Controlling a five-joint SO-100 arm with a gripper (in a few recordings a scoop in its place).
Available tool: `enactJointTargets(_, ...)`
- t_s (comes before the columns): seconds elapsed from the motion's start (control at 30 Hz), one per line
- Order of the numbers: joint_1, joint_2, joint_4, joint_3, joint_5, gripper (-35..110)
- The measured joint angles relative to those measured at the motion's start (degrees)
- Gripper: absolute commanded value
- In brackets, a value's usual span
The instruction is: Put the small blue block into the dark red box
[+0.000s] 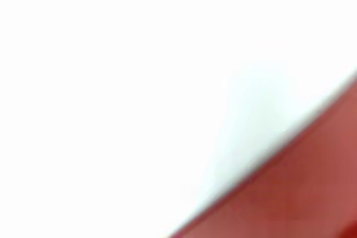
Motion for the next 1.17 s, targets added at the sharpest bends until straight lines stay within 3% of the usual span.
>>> enactJointTargets(0.27,-13.3,36.9,6.9,15.5,-3.4,0)
enactJointTargets(0.57,-30.2,46.8,5.8,28.4,-5.3,0)
enactJointTargets(1.17,-39.6,52.7,1.5,42.1,-9.5,0)
